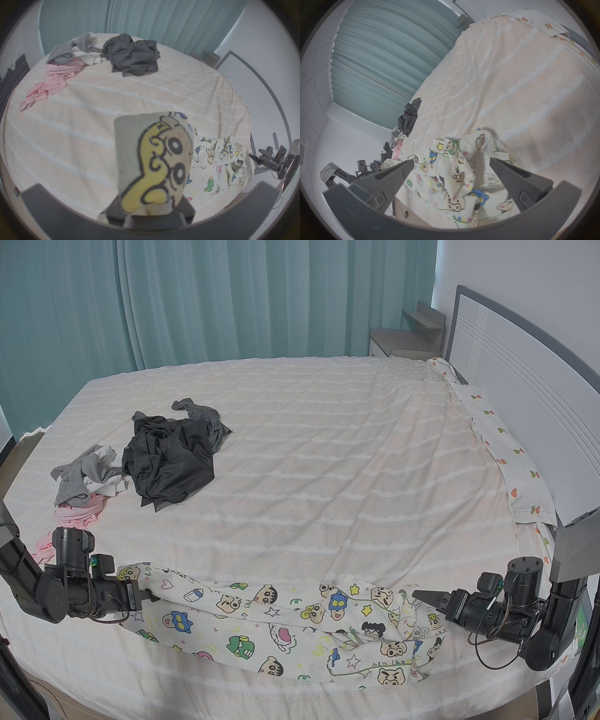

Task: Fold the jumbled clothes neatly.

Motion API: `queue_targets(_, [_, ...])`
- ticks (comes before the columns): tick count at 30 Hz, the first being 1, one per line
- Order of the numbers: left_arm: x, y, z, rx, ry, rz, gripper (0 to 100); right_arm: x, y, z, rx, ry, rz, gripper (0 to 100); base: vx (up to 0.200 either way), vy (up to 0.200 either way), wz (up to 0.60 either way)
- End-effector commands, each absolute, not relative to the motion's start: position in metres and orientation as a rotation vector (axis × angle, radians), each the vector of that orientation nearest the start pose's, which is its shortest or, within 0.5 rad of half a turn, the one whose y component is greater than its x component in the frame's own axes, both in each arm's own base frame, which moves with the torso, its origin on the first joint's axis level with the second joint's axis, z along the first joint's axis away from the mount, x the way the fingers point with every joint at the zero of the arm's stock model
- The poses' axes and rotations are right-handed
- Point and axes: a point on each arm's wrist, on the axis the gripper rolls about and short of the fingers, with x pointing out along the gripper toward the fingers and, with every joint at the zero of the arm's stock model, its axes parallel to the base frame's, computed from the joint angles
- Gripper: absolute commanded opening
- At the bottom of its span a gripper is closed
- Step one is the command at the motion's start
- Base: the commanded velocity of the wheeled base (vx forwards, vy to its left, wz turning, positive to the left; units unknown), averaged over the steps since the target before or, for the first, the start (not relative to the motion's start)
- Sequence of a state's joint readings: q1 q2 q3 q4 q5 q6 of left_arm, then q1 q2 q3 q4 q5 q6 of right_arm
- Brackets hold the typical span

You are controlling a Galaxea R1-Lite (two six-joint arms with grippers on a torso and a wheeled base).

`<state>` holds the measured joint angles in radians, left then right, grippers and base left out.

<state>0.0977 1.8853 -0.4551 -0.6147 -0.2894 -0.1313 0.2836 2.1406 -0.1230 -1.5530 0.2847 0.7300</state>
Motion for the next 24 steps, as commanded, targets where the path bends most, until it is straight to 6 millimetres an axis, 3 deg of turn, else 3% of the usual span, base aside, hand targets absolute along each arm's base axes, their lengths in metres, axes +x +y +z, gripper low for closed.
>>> queue_targets(1, [0.251,0.04,0.063,-0.318,0.752,-0.079,0,0.234,0.075,0.018,0.698,0.642,0.366,100,0.0,0.0,0.0])
queue_targets(11, [0.233,0.073,0.066,-0.462,0.717,-0.048,0,0.234,0.075,0.019,0.699,0.639,0.367,100,0.0,0.0,0.0])
queue_targets(18, [0.22,0.111,0.074,-0.531,0.637,0.034,0,0.234,0.075,0.019,0.7,0.638,0.368,100,0.0,0.0,0.0])
queue_targets(24, [0.218,0.129,0.08,-0.551,0.594,0.076,0,0.234,0.075,0.019,0.7,0.636,0.369,100,0.0,0.0,0.0])
